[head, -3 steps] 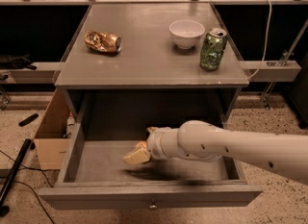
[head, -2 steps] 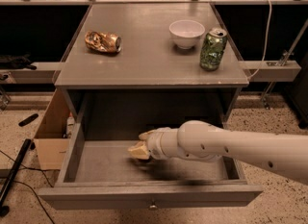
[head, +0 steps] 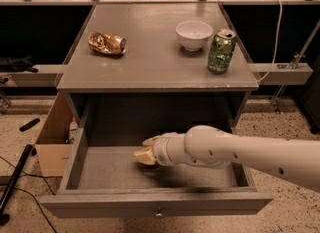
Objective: Pick orange from top drawer and place on counter
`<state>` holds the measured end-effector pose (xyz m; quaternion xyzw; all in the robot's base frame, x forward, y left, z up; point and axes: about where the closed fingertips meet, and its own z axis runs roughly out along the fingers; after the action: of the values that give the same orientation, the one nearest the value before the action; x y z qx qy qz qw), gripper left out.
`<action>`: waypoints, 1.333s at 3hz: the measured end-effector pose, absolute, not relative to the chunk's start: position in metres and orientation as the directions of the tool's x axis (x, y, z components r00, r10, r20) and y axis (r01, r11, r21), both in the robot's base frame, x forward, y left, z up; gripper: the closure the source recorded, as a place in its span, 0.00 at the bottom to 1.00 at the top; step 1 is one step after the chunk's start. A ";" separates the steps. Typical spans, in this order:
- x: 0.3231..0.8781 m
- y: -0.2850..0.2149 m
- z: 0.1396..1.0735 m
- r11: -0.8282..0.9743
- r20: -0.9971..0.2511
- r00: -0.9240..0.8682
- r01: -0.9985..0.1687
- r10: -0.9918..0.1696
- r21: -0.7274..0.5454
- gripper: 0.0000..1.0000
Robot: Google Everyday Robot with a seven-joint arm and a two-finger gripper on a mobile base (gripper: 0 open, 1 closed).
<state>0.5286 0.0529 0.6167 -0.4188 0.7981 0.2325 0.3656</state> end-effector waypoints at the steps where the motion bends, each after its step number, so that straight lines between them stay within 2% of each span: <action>1: 0.529 0.053 0.617 0.541 -0.778 -0.382 -0.838 -0.498 0.065 1.00; 3: 0.532 0.052 0.630 0.535 -0.777 -0.367 -0.843 -0.512 0.046 1.00; 4: 0.546 0.041 0.688 0.521 -0.794 -0.296 -0.853 -0.530 -0.030 1.00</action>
Offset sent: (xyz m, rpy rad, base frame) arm 0.0000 0.0000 0.0000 0.0000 0.0000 0.0000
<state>0.5460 0.0409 0.6882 -0.4443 0.7785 0.2052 0.3930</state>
